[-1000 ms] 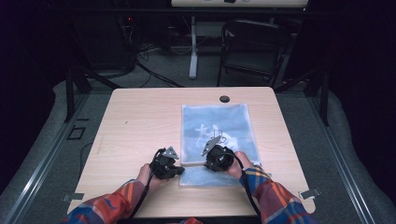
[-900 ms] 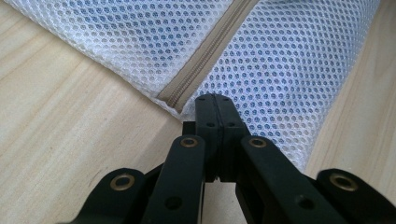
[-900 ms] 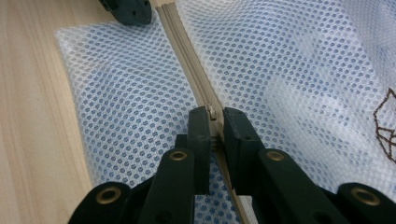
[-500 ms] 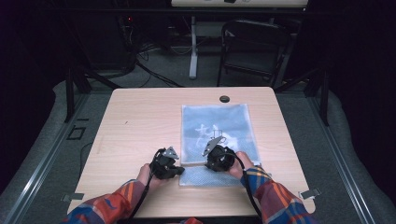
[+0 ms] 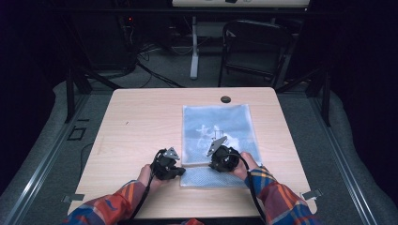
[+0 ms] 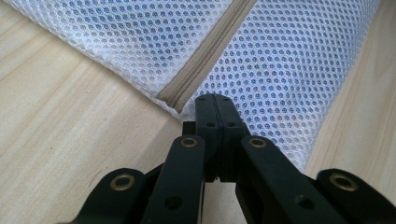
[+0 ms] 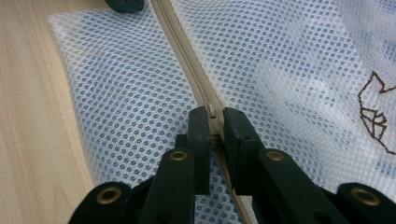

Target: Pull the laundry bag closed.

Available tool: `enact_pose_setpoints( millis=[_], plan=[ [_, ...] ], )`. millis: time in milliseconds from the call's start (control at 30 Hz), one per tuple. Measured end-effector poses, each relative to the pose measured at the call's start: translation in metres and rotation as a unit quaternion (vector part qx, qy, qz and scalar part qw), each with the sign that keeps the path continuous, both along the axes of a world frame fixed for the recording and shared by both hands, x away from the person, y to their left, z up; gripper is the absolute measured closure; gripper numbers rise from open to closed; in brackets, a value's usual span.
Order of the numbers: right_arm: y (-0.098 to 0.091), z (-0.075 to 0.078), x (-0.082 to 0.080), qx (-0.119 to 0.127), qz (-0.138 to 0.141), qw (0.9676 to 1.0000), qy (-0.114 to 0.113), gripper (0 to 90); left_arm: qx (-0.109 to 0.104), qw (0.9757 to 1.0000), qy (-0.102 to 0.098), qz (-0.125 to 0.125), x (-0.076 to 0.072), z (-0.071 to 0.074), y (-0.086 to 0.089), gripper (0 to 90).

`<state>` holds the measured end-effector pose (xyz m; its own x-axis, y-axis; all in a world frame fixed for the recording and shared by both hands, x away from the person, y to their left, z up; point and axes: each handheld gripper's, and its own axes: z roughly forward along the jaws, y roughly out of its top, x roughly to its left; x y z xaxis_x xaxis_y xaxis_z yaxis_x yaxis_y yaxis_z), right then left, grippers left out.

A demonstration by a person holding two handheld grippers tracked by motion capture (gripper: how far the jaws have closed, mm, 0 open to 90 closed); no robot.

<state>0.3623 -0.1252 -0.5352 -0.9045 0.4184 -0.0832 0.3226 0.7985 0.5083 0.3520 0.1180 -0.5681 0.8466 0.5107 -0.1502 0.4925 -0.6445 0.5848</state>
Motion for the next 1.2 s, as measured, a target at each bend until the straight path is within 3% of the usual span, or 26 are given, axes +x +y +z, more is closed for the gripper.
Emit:
enact_pose_setpoints(
  millis=[1200],
  plan=[
    [-0.015, 0.005, -0.002, -0.004, -0.006, 1.0, 0.0, 81.5, 0.0, 1.0, 0.0, -0.001, 0.0, 0.0, 0.0, 90.0]
  ],
)
